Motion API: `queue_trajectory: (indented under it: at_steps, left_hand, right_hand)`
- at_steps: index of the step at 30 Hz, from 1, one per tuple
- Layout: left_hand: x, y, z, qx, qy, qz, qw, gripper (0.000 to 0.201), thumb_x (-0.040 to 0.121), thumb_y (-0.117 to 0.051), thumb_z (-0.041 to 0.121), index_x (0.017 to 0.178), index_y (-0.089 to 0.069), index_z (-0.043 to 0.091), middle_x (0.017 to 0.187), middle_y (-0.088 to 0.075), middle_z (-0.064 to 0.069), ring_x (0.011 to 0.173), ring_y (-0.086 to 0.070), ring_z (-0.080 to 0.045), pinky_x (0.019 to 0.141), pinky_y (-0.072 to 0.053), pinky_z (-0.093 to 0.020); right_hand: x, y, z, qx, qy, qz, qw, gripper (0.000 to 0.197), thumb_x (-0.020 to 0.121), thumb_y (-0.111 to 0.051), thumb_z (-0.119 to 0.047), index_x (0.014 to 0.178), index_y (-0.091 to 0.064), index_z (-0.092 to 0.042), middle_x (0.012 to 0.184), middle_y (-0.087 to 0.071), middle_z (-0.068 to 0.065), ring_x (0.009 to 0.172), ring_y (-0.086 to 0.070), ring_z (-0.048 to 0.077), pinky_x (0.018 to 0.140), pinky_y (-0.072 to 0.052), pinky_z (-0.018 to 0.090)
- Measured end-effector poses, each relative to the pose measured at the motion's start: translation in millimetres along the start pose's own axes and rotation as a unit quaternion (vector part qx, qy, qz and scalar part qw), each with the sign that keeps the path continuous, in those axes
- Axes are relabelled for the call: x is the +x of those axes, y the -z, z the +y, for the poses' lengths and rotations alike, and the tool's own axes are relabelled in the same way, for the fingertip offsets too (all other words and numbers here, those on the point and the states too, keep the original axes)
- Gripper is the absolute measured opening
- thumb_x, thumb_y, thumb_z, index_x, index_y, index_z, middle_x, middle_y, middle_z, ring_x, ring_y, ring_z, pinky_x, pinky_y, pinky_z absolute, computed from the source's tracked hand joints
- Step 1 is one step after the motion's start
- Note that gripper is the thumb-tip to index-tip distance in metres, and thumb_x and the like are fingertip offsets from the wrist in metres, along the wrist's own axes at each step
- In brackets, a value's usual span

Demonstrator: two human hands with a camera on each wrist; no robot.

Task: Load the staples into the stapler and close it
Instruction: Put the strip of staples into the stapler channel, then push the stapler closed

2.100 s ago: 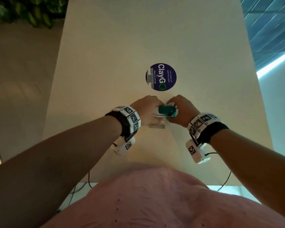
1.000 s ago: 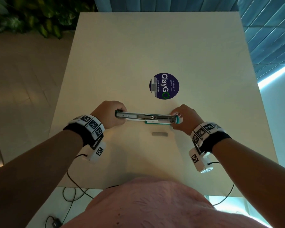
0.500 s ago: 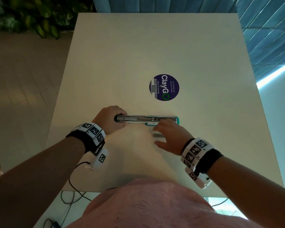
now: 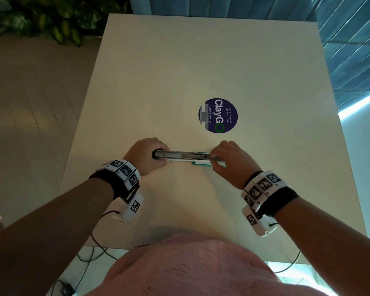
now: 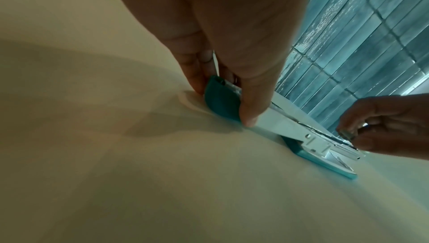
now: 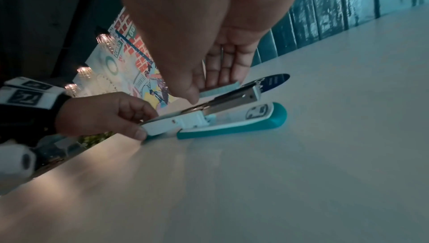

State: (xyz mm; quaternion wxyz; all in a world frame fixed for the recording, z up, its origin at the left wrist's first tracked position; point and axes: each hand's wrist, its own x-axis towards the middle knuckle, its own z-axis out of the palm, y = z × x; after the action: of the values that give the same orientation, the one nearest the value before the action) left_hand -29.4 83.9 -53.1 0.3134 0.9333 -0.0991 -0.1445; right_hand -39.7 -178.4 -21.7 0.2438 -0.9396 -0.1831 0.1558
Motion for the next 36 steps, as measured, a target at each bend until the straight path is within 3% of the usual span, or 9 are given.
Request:
queue_trajectory:
  at_steps: [4, 8, 11, 20, 24, 26, 29, 32, 36]
  left_hand:
    - [0.5, -0.4, -1.3, 0.003, 0.006, -0.002, 1.0, 0.019, 0.07, -0.074, 0.019, 0.087, -0.067, 0.023, 0.082, -0.065, 0.0, 0.074, -0.058, -0.017, 0.063, -0.04, -0.018]
    - [0.6, -0.7, -2.1, 0.004, 0.008, -0.003, 1.0, 0.02, 0.07, -0.073, 0.02, 0.088, -0.067, 0.024, 0.082, -0.065, 0.002, 0.075, -0.057, -0.015, 0.063, -0.039, -0.015]
    - [0.5, -0.6, -1.7, 0.006, 0.01, -0.004, 1.0, 0.019, 0.07, -0.073, 0.02, 0.087, -0.066, 0.025, 0.081, -0.064, 0.003, 0.074, -0.057, -0.015, 0.062, -0.038, -0.015]
    - [-0.9, 0.6, 2.3, -0.005, 0.004, -0.003, 1.0, 0.02, 0.069, -0.073, 0.017, 0.088, -0.067, 0.02, 0.083, -0.066, -0.003, 0.077, -0.059, -0.021, 0.07, -0.049, -0.035]
    - [0.2, 1.3, 2.5, 0.0, 0.005, -0.007, 1.0, 0.02, 0.069, -0.073, 0.016, 0.088, -0.067, 0.02, 0.084, -0.066, -0.003, 0.077, -0.059, -0.022, 0.07, -0.048, -0.035]
    - [0.4, 1.7, 2.5, 0.003, 0.008, -0.011, 1.0, 0.021, 0.069, -0.072, 0.017, 0.089, -0.066, 0.021, 0.085, -0.066, -0.003, 0.078, -0.059, -0.021, 0.07, -0.048, -0.034]
    - [1.0, 2.5, 0.6, 0.009, 0.012, -0.018, 1.0, 0.023, 0.07, -0.072, 0.019, 0.091, -0.065, 0.022, 0.086, -0.065, -0.001, 0.078, -0.058, -0.018, 0.067, -0.044, -0.025]
    - [0.8, 3.0, -2.4, 0.02, -0.001, -0.032, 0.999, 0.03, 0.069, -0.073, 0.019, 0.097, -0.063, 0.021, 0.091, -0.063, -0.001, 0.081, -0.056, -0.018, 0.067, -0.039, -0.017]
    - [-2.0, 6.5, -2.7, 0.02, 0.013, -0.011, 1.0, 0.033, 0.068, -0.075, 0.015, 0.099, -0.063, 0.015, 0.095, -0.064, -0.006, 0.085, -0.055, -0.02, 0.076, -0.045, -0.032]
  right_hand:
    - [10.0, 5.5, 6.2, -0.027, -0.021, -0.032, 0.999, 0.012, 0.085, -0.052, -0.018, 0.095, -0.059, -0.014, 0.096, -0.058, 0.007, 0.092, -0.049, 0.021, 0.079, -0.045, 0.033]
    - [13.8, 5.9, 7.2, -0.037, -0.025, -0.051, 0.998, 0.015, 0.087, -0.05, -0.02, 0.098, -0.059, -0.015, 0.099, -0.058, 0.007, 0.085, -0.04, 0.014, 0.077, -0.042, 0.03]
    - [14.2, 8.6, 5.3, -0.05, -0.02, -0.068, 0.996, 0.019, 0.09, -0.047, -0.022, 0.101, -0.061, -0.014, 0.101, -0.059, 0.009, 0.089, -0.045, 0.018, 0.078, -0.043, 0.032]
    - [13.7, 6.9, 1.6, -0.135, 0.045, -0.085, 0.986, 0.022, 0.091, -0.049, -0.016, 0.109, -0.06, -0.01, 0.101, -0.06, 0.012, 0.097, -0.05, 0.027, 0.08, -0.045, 0.034]
    - [15.4, 5.1, 0.2, -0.061, 0.0, -0.073, 0.995, 0.023, 0.091, -0.043, -0.019, 0.101, -0.063, -0.014, 0.097, -0.059, 0.011, 0.092, -0.049, 0.024, 0.079, -0.045, 0.036]
    - [13.4, 2.7, 4.5, -0.03, -0.01, -0.065, 0.997, 0.019, 0.087, -0.053, -0.02, 0.103, -0.062, -0.016, 0.1, -0.059, 0.009, 0.094, -0.049, 0.023, 0.084, -0.046, 0.036]
    - [4.2, 0.4, 15.1, 0.016, -0.04, -0.039, 0.998, 0.042, 0.075, -0.07, -0.02, 0.114, -0.055, -0.016, 0.109, -0.057, 0.007, 0.103, -0.048, 0.023, 0.089, -0.043, 0.034]
    - [-5.1, -0.9, 28.8, 0.025, -0.076, -0.009, 0.997, 0.054, 0.071, -0.074, -0.02, 0.119, -0.05, -0.015, 0.113, -0.055, 0.007, 0.106, -0.048, 0.024, 0.091, -0.042, 0.033]
    - [-10.9, -0.9, 36.5, 0.042, -0.109, -0.007, 0.993, 0.039, 0.077, -0.067, -0.018, 0.114, -0.055, -0.015, 0.109, -0.057, 0.01, 0.103, -0.05, 0.026, 0.092, -0.044, 0.037]
